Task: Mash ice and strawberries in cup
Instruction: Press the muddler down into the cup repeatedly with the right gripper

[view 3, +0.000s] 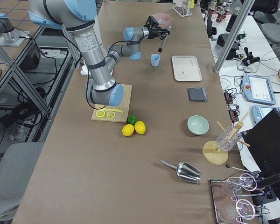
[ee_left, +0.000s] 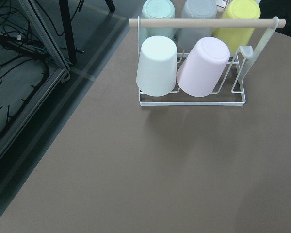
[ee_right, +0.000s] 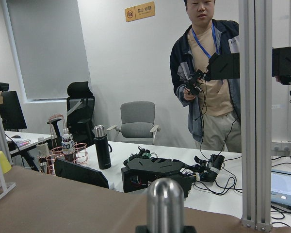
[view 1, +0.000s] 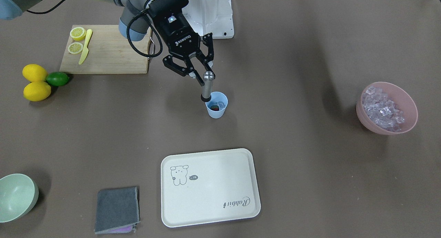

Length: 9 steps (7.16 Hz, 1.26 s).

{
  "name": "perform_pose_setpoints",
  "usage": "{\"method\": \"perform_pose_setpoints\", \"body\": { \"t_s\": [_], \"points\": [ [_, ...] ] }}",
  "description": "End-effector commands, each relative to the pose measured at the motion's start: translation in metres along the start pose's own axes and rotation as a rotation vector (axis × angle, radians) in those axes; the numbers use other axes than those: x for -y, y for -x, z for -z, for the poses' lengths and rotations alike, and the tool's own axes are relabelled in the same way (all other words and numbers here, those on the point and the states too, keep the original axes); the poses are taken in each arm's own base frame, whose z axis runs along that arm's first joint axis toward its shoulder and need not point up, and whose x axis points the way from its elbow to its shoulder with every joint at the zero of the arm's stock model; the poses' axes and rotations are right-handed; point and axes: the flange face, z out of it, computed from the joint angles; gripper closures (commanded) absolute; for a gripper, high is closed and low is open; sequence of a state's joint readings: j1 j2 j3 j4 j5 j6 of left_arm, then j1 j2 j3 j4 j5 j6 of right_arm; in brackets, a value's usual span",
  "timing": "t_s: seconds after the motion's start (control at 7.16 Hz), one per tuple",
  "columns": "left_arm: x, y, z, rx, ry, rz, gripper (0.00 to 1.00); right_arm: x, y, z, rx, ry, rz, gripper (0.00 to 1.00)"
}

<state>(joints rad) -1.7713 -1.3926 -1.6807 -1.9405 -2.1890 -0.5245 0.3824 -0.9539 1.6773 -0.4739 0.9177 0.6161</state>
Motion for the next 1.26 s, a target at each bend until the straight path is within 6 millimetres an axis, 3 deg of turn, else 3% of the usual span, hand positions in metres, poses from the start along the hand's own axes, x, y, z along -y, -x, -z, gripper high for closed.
{"method": "perform_pose_setpoints", "body": {
  "t_s": [0.0, 0.42, 0.84, 1.12],
  "points": [
    [-0.001, 0.002, -0.001, 0.002, 0.002, 0.003, 0.02, -0.030, 0.014, -0.006, -0.001, -0.020, -0.026, 1.00],
    [0.001, 0.003, -0.004, 0.003, 0.006, 0.002, 0.02, -0.044, 0.017, -0.012, 0.009, -0.009, -0.022, 1.00],
    [-0.002, 0.008, -0.008, 0.008, 0.013, 0.008, 0.02, -0.065, 0.029, -0.005, 0.015, 0.020, -0.010, 1.00],
    [-0.002, 0.008, -0.008, 0.008, 0.013, 0.008, 0.02, -0.068, 0.028, -0.004, 0.003, 0.018, -0.007, 1.00]
  ]
}}
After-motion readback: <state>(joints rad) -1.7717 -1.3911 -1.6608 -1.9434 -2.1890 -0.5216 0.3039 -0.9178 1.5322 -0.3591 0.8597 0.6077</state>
